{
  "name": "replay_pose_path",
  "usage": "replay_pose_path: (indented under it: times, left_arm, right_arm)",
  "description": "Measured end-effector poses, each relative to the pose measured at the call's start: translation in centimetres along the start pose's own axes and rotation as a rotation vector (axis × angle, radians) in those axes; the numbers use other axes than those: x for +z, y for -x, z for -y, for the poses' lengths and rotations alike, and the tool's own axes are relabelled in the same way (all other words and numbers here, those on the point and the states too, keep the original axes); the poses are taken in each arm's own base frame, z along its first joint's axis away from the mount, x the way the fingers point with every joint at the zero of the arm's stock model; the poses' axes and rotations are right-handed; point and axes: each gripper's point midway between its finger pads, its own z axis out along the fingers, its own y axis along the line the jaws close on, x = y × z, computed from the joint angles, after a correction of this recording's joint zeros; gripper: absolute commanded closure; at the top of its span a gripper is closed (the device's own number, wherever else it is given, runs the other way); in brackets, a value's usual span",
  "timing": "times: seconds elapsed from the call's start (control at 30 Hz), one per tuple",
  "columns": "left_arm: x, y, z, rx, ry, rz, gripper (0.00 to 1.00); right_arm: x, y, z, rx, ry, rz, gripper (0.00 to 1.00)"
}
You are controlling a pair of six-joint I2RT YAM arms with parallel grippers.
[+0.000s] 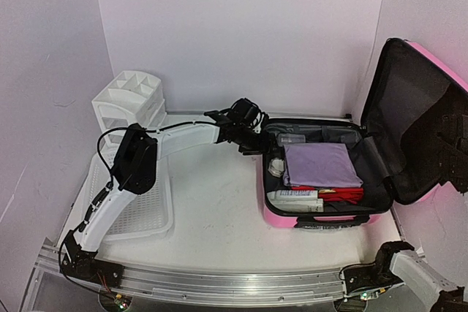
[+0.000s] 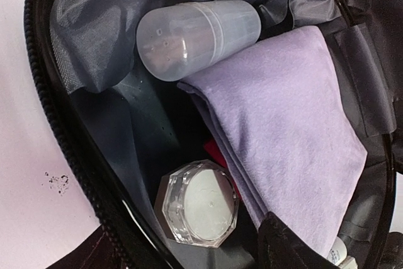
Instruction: Open, take out, and arrange the luggage
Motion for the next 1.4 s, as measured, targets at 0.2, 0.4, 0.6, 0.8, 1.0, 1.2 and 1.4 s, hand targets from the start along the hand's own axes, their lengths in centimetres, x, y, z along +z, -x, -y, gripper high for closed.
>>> replay_pose_path:
  times: [0.2,0.4,0.6,0.8,1.0,1.2,1.4]
  left_arm:
    - [0.2,0.1,-0.2,-0.033,-0.029,0.003,0.26]
    - [-0.9,-1.6,0.3,0.006,-0.077,-0.038,0.21]
    - [-5.2,-0.6,3.3,0.09,-0.145,-0.005,0.1]
    - [-10.0,0.1,6.5,0.182,-0.22,0.06,0.1]
    - [-13.4,-0.5,7.3,0.238,-0.228,0.086,0.09]
    - [-14.8,-2.4,5.6,0.249,-0.181,0.074,0.1]
    - [-19.0,-3.6,3.6,0.286,-0.072,0.103,0.11]
  right_arm:
    - [0.0,0.2,-0.4,-0.026,0.006,-0.009,0.42]
    - [-0.8,0.7,-0.2,-0.152,0.044,-0.003,0.02]
    - [-3.0,0.5,1.2,-0.17,0.135,-0.018,0.02]
    - [-6.4,-0.1,3.8,-0.066,0.277,-0.028,0.02]
    - [-9.4,1.9,7.4,0.011,0.299,0.044,0.02]
    - [-9.8,1.1,6.8,-0.102,0.351,0.02,0.02]
    - [-12.9,-1.3,1.3,-0.306,0.72,-0.05,0.02]
